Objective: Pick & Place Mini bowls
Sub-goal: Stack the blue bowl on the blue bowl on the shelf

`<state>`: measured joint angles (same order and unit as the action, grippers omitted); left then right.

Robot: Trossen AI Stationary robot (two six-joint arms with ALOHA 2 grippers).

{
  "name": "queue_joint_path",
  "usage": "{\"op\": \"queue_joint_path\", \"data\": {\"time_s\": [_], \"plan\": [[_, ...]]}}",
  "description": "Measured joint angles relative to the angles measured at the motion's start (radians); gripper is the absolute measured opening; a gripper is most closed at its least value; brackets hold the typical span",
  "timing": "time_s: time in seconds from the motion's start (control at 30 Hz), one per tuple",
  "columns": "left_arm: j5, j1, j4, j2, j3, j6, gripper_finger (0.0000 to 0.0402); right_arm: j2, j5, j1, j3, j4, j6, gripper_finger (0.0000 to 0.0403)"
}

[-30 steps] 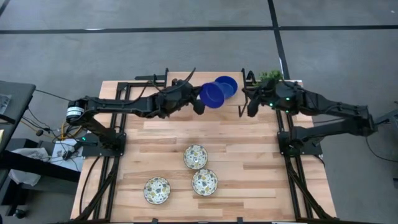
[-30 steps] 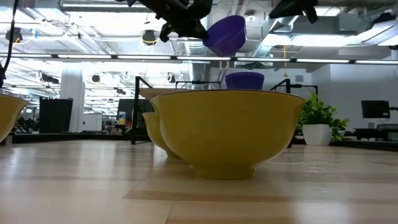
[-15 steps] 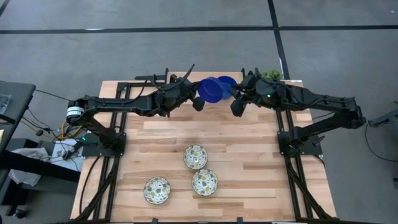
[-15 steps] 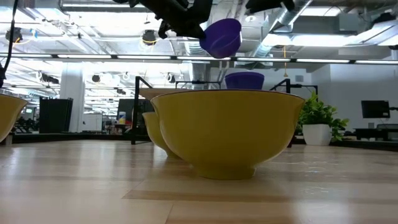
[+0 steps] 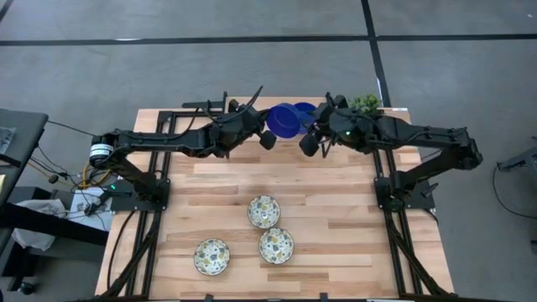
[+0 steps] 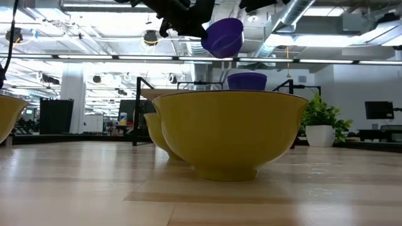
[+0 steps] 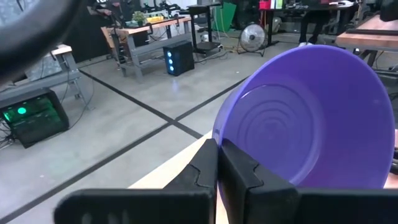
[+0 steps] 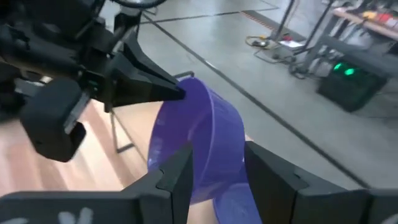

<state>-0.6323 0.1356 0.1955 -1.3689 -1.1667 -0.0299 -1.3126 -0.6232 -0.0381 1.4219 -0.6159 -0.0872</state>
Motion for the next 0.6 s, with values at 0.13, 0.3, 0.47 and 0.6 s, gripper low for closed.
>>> {"op": "queue_joint_path", "data": {"time_s": [0.13, 0.3, 0.47, 0.6], "plan": [[0.0, 0.0, 0.001, 0.0, 0.0, 0.0, 0.0004, -0.043, -0.052, 0.019, 0.045, -0.022, 0.017, 0.0132], [0.0, 0.0, 0.005, 0.0, 0.0, 0.0, 0.0004, -0.11, -0.128, 0.038, 0.107, -0.103, 0.019, 0.0135], [0.0, 0.0, 0.007, 0.001, 0.0, 0.0, 0.0004, -0.159, -0.143, 0.038, 0.156, -0.137, 0.018, 0.0136], [0.0, 0.0, 0.008, 0.001, 0.001, 0.0, 0.0004, -0.182, -0.17, 0.038, 0.177, -0.142, 0.019, 0.0135]]}}
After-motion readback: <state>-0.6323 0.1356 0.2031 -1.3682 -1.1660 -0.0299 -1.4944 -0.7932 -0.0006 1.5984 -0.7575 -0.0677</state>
